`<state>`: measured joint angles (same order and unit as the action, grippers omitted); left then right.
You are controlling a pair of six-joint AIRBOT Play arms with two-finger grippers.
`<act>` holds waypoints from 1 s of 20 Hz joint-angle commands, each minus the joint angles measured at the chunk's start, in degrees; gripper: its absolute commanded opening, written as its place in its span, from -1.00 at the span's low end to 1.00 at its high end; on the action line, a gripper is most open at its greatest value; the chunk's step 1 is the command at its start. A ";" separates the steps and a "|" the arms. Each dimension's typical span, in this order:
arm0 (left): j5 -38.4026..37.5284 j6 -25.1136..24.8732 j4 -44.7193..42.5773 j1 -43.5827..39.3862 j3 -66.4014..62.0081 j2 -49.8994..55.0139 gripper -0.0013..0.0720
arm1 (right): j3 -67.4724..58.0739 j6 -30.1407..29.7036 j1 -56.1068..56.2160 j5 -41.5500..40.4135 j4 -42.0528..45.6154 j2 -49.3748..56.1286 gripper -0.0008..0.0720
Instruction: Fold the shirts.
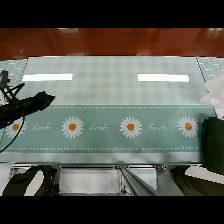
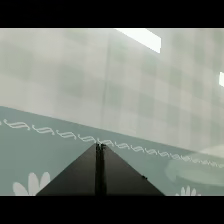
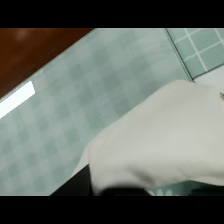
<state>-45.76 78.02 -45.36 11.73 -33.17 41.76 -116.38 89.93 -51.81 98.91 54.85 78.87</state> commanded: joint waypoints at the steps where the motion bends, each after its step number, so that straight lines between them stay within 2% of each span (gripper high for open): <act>1: 0.31 -1.14 -0.02 5.40 -0.52 -0.02 -0.90 | 2.86 -0.76 -7.61 6.56 3.32 -1.51 -0.91; 3: 0.39 -1.88 0.00 6.45 -0.52 0.00 -0.89 | 10.25 -0.96 -10.12 6.95 9.64 -5.53 -0.91; 8: 4.70 -1.99 -0.02 6.47 -0.48 0.00 -0.89 | 37.70 -1.14 -18.67 4.63 20.79 -20.20 -0.91; 11: 8.50 -2.60 -0.02 6.47 -0.48 0.02 -0.89 | 52.54 1.29 -21.68 2.16 34.10 -29.07 -0.91; 14: 10.91 -2.60 -0.02 6.45 -0.48 0.02 -0.89 | 63.01 2.08 -21.99 2.78 40.83 -33.88 -0.91; 15: 11.39 -2.64 -0.02 6.34 -0.48 0.02 -0.89 | 65.51 3.56 -21.99 3.56 43.17 -34.60 -0.73; 16: 11.82 -3.34 0.00 6.29 -0.50 0.07 -0.89 | 67.19 4.74 -21.99 4.52 45.05 -34.97 -0.19; 17: 12.37 -4.22 -0.02 6.16 -0.48 0.13 -0.89 | 68.26 4.74 -21.99 5.05 45.70 -35.17 0.15; 20: 14.36 -5.40 0.00 6.12 -0.55 1.31 -0.89 | 68.26 4.76 -21.99 5.03 44.68 -35.04 0.15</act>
<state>-33.85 73.87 -45.34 17.91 -33.65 42.30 -50.65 93.76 -73.60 103.20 97.08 44.75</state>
